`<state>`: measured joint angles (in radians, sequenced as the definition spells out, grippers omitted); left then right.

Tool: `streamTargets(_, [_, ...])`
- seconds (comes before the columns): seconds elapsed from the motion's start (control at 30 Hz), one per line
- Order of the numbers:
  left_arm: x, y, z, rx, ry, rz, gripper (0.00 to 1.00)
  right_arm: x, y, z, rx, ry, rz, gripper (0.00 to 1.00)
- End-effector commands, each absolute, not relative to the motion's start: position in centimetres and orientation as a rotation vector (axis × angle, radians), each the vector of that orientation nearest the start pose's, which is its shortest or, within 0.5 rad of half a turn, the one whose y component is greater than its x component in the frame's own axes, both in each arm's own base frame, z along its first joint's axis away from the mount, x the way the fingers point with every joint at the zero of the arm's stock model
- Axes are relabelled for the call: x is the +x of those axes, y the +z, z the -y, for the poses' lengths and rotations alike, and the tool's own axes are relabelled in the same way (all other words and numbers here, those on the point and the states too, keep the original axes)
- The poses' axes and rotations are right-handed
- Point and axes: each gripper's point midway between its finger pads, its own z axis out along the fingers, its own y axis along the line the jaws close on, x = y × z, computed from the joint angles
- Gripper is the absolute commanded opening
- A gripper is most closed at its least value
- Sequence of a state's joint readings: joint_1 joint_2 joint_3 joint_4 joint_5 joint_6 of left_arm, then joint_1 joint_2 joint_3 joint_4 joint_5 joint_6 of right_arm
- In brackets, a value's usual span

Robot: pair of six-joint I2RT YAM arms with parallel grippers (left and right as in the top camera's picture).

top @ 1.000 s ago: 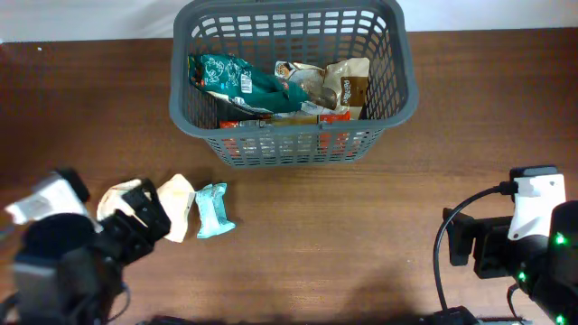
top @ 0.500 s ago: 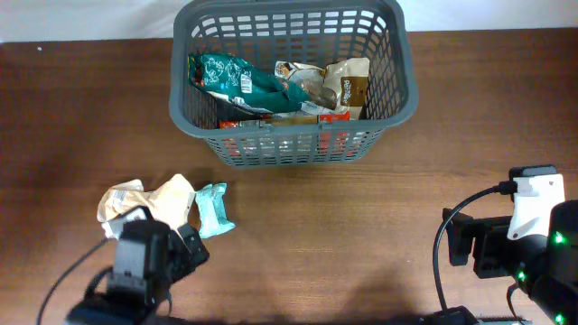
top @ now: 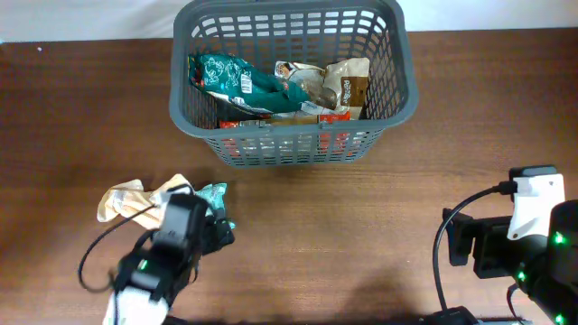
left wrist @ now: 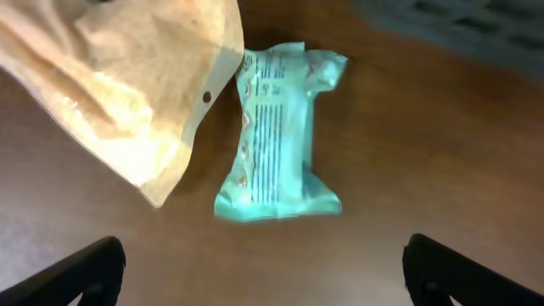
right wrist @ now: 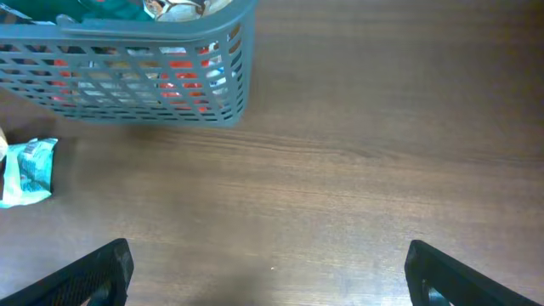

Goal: Pack container
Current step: 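Move the left gripper to the mint-green packet and grasp it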

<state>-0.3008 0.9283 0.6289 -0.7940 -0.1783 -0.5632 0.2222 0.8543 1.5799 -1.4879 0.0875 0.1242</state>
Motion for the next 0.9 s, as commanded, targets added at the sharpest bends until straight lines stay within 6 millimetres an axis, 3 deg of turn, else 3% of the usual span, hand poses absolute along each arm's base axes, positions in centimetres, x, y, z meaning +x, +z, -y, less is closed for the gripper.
streamTargets(0.0, [23.3, 7.0, 3.3, -0.3, 0.073, -2.673, 0.96, 16.7, 35.1, -2.2, -0.066, 0.07, -2.331, 0.99])
streamTargets(0.33, [25.8, 3.1, 4.1, -0.221, 0.123, -2.738, 0.89, 16.7, 35.1, -2.2, -0.066, 0.07, -2.331, 0.99])
streamTargets(0.4, [26.1, 2.5, 4.3, -0.22, 0.12, -2.746, 0.77, 16.7, 35.1, -2.2, -0.066, 0.07, -2.331, 0.99])
streamTargets(0.5, [26.3, 1.7, 4.7, -0.215, 0.103, -2.764, 0.72, 16.7, 35.1, -2.2, -0.066, 0.07, -2.331, 0.99])
streamTargets(0.63, [26.3, 1.4, 4.7, -0.215, 0.106, -2.769, 0.58, 16.7, 35.1, -2.2, -0.066, 0.07, -2.331, 0.99])
streamTargets(0.77, [26.4, 1.4, 4.7, -0.215, 0.107, -2.768, 0.35, 16.7, 35.1, -2.2, -0.066, 0.07, -2.331, 0.99])
streamTargets(0.87, [26.3, 1.4, 4.7, -0.215, 0.107, -2.769, 0.29, 16.7, 35.1, -2.2, -0.066, 0.07, -2.331, 0.99])
